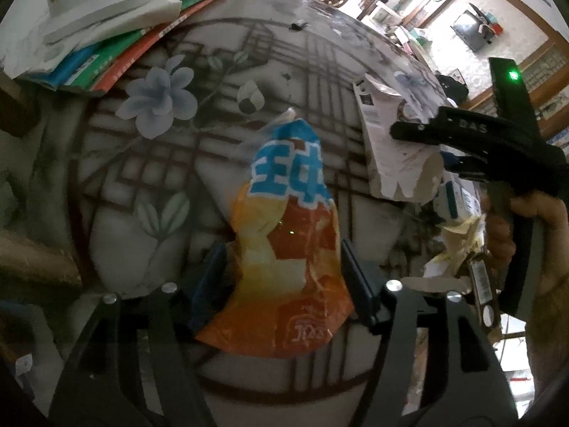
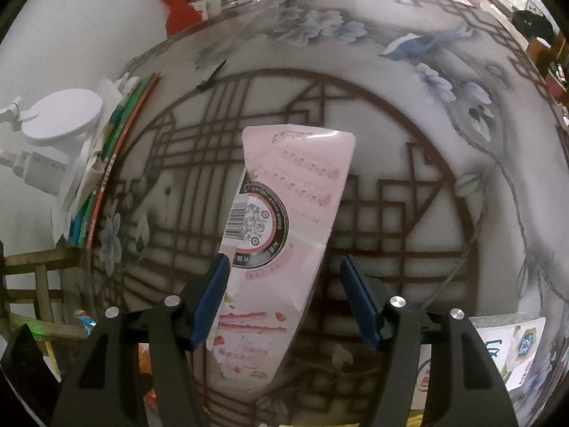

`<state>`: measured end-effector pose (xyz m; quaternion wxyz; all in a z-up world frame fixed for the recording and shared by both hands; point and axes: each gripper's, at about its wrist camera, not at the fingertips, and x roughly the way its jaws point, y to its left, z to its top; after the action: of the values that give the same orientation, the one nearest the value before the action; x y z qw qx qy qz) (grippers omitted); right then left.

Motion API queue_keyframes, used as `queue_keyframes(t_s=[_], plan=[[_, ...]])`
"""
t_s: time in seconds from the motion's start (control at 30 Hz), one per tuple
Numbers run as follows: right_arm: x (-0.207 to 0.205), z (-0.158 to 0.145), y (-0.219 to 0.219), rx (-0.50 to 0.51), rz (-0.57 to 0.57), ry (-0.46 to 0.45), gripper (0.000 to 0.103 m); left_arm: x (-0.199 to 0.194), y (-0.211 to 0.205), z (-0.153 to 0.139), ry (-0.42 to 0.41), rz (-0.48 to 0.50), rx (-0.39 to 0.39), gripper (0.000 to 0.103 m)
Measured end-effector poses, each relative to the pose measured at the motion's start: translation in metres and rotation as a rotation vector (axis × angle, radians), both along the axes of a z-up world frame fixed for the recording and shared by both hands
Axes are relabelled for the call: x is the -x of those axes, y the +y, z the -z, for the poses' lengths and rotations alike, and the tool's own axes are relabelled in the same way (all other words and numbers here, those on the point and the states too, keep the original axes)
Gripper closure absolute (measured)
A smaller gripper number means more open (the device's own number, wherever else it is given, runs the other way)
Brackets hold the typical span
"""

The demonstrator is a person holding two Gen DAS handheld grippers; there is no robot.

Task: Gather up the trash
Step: 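Grasp the pink-white paper packet with the right gripper, then carry the chip bag and paper packet toward the red bin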

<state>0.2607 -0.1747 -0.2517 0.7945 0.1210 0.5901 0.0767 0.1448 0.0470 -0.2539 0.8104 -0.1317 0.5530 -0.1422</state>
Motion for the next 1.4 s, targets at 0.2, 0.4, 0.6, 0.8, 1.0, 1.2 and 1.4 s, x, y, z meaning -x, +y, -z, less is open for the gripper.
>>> queue_keyframes(t_s=[0.2, 0.4, 0.6, 0.8, 1.0, 1.2, 1.4], plan=[[0.002, -0.005, 0.013, 0.021, -0.077, -0.034, 0.06, 0.004, -0.003, -0.006, -0.023, 0.012, -0.014, 0.057], [0.023, -0.041, 0.02, -0.031, -0.125, -0.143, 0.063, 0.012, 0.001, -0.031, -0.076, -0.012, -0.009, 0.057], [0.066, -0.089, 0.011, -0.109, -0.137, -0.235, 0.063, 0.022, -0.001, -0.059, -0.137, -0.017, -0.004, 0.057], [0.12, -0.118, -0.001, -0.051, -0.127, -0.324, 0.063, 0.04, -0.008, -0.088, -0.208, -0.004, -0.006, 0.057], [0.162, -0.12, -0.019, -0.035, -0.071, -0.354, 0.063, 0.053, -0.021, -0.108, -0.261, 0.015, -0.011, 0.057], [0.198, -0.115, -0.037, -0.067, 0.002, -0.341, 0.062, 0.064, -0.033, -0.116, -0.29, 0.03, -0.02, 0.056], [0.225, -0.112, -0.054, -0.069, 0.055, -0.338, 0.062, 0.076, -0.045, -0.119, -0.293, 0.054, -0.021, 0.056]])
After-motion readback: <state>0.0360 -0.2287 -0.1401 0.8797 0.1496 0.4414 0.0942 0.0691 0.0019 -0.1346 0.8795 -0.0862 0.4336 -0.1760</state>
